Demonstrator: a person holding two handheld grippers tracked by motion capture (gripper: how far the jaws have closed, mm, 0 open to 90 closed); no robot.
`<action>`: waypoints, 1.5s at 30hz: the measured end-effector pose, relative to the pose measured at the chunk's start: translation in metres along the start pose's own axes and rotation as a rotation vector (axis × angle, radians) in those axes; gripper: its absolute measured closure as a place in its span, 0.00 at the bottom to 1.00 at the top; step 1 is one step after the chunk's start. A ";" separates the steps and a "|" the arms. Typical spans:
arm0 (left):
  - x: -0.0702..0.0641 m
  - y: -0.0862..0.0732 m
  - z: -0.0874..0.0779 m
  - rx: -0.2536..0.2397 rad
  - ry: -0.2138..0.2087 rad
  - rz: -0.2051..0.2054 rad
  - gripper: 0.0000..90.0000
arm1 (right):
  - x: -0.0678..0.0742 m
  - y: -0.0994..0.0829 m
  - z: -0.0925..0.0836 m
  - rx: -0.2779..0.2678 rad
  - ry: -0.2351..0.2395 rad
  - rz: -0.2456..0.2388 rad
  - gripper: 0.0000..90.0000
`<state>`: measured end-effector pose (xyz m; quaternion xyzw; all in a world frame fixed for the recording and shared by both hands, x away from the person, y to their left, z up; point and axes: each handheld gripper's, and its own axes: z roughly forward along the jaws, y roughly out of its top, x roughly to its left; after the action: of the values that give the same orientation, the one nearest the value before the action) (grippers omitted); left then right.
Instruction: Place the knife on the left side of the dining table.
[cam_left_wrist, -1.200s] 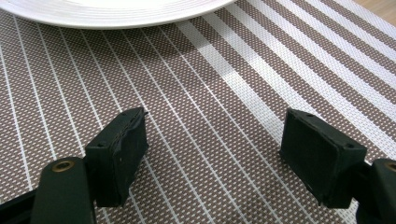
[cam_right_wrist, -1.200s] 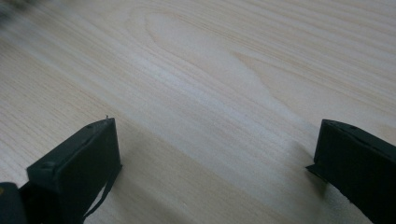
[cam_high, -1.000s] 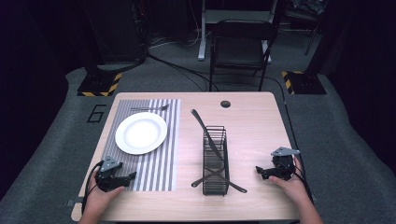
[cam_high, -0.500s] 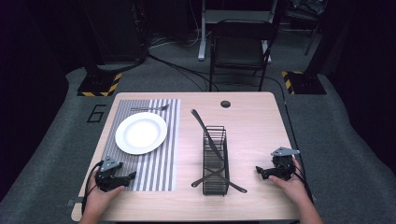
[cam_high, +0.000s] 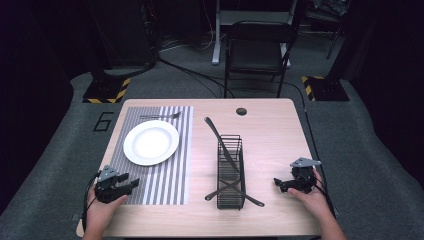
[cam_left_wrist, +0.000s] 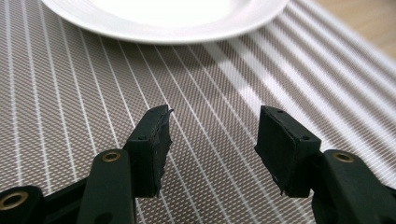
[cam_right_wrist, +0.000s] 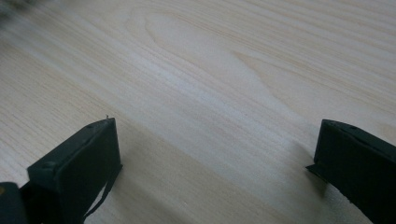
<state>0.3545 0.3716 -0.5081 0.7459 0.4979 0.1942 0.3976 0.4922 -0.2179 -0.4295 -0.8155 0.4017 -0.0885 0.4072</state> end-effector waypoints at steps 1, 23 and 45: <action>0.000 0.000 0.000 0.000 0.000 0.000 0.49 | 0.000 0.000 0.000 0.000 0.000 0.000 0.00; -0.061 0.051 0.002 0.014 -0.108 0.059 0.57 | 0.000 0.000 0.000 -0.006 -0.006 -0.006 0.00; -0.114 0.115 0.025 0.010 -0.208 0.093 0.62 | 0.000 0.000 0.000 0.000 -0.005 0.001 0.00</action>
<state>0.3901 0.2382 -0.4208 0.7864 0.4195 0.1314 0.4340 0.4925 -0.2180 -0.4296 -0.8156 0.4010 -0.0862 0.4081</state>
